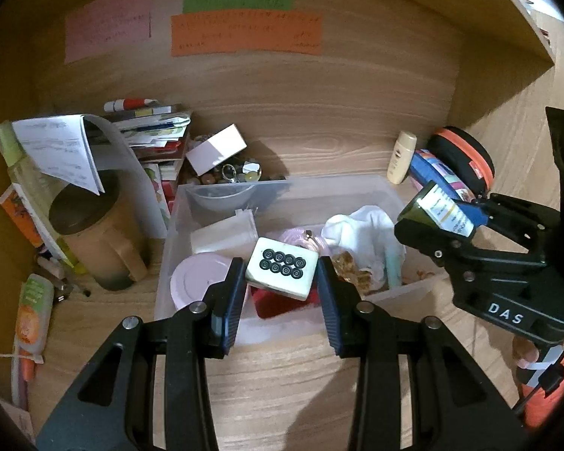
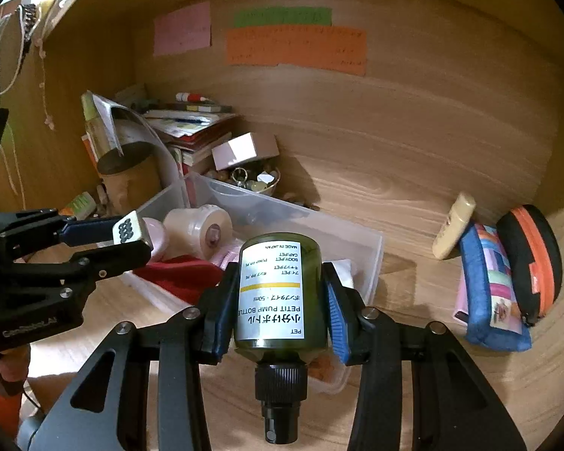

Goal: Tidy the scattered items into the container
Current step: 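Lower the white block and green pump bottle into the clear box and release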

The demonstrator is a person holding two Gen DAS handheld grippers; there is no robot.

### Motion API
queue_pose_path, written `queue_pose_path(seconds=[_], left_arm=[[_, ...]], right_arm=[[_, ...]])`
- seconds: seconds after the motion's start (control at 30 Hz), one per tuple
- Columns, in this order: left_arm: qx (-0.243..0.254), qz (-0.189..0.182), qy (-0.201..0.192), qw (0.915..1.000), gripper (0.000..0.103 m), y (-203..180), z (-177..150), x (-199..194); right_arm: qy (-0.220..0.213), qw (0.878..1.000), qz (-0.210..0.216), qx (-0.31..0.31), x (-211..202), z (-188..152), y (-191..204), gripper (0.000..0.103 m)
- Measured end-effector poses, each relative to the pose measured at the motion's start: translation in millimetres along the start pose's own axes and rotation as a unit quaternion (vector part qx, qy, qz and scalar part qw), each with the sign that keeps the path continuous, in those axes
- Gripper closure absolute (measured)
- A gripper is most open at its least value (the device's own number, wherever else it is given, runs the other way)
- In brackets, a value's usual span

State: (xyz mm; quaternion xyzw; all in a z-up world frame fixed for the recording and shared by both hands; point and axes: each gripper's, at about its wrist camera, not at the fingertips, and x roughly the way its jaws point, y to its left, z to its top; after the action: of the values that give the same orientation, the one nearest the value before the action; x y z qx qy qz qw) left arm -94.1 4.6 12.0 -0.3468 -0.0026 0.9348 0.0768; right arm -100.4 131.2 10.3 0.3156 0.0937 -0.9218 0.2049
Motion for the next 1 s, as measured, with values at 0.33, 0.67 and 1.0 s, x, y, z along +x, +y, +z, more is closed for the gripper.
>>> queue_pose_path(seconds=[0.33,0.67,1.0], left_arm=[[0.004,-0.010,0.016,0.9998,0.065,2.6,7.5,25.0],[0.006,-0.026,0.037,0.9989,0.065,3.3,8.4,48.0],[0.007,-0.037,0.045,0.9983,0.065,5.2,4.7,54.7]], right_arm=[[0.020,1.000,0.001,-0.008,31.7,8.9,0.3,0.065],[0.023,1.000,-0.018,0.000,52.1,4.1,-5.8,0.065],[0.016,0.999,-0.037,0.000,56.0,2.4,-9.5,0.058]])
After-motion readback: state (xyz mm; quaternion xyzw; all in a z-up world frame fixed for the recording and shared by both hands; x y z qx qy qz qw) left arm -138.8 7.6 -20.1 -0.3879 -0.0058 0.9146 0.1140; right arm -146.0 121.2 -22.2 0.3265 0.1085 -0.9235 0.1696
